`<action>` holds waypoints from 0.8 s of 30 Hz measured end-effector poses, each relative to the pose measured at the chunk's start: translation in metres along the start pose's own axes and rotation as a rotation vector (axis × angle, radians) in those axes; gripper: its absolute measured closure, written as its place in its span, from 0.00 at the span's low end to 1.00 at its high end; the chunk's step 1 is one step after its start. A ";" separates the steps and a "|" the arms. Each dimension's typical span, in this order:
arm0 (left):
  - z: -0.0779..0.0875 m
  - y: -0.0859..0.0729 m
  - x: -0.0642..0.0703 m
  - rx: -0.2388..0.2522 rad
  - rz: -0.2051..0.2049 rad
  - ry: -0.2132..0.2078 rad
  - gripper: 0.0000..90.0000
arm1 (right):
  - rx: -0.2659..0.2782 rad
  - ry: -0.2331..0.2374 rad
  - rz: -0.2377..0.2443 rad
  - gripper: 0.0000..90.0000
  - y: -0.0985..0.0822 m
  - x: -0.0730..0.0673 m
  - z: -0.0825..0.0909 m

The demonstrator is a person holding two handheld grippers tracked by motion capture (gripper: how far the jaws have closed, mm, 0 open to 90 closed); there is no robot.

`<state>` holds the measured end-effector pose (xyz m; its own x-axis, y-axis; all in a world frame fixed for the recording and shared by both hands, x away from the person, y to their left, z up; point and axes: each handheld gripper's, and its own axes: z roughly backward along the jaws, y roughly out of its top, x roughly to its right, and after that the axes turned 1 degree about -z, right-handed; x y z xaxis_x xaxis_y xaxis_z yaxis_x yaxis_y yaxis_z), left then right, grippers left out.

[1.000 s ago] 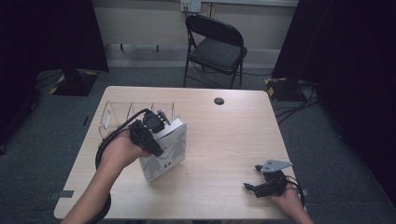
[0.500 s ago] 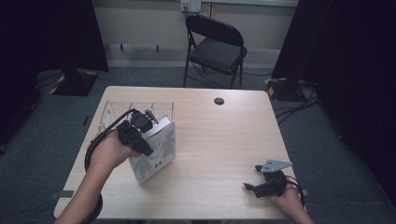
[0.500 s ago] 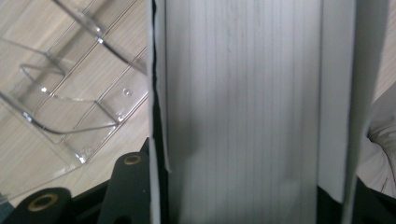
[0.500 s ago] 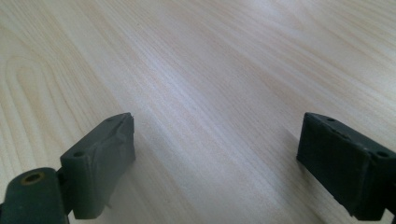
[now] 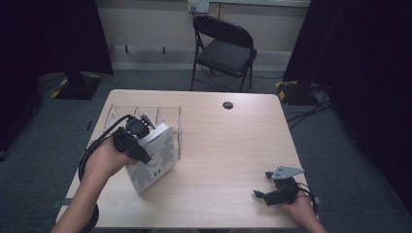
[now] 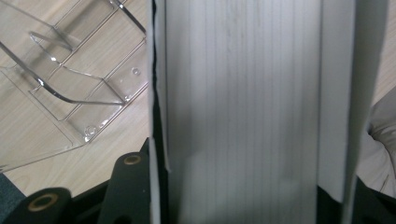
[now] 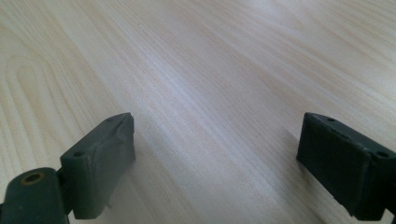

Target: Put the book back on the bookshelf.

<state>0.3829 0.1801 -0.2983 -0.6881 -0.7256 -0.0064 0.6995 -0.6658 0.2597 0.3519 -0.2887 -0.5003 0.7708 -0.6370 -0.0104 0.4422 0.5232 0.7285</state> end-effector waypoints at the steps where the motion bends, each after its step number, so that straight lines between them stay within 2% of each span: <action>1: 0.000 0.000 0.000 -0.005 0.003 0.005 0.59 | -0.001 0.001 -0.002 0.11 0.000 0.000 0.000; 5: -0.002 0.001 -0.002 -0.006 0.015 0.012 0.59 | -0.002 0.002 -0.002 0.11 0.000 0.000 0.000; 7: -0.003 0.002 -0.002 0.008 0.046 0.005 0.59 | -0.001 0.001 -0.001 0.11 0.000 0.000 0.000; 9: -0.003 0.002 -0.004 0.004 0.035 0.008 0.59 | 0.000 0.000 0.000 0.11 0.000 0.000 0.000; 10: -0.003 0.003 -0.004 0.008 0.047 0.015 0.59 | -0.001 0.001 -0.002 0.11 0.000 0.000 0.000; 14: -0.003 0.004 -0.008 0.004 0.053 0.014 0.59 | 0.000 0.000 0.000 0.11 0.000 0.000 0.000; 15: -0.004 0.004 -0.007 0.001 0.067 0.016 0.59 | -0.002 0.002 -0.002 0.11 0.000 0.000 0.000; 18: -0.004 0.006 -0.007 0.000 0.068 0.026 0.59 | 0.000 0.001 0.000 0.11 0.000 0.000 0.000; 24: -0.006 0.010 -0.007 0.002 0.070 0.014 0.59 | -0.001 0.001 -0.002 0.11 0.000 0.000 0.000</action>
<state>0.3958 0.1776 -0.3013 -0.6347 -0.7727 -0.0022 0.7455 -0.6131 0.2616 0.3518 -0.2886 -0.5002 0.7706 -0.6372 -0.0127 0.4443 0.5228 0.7275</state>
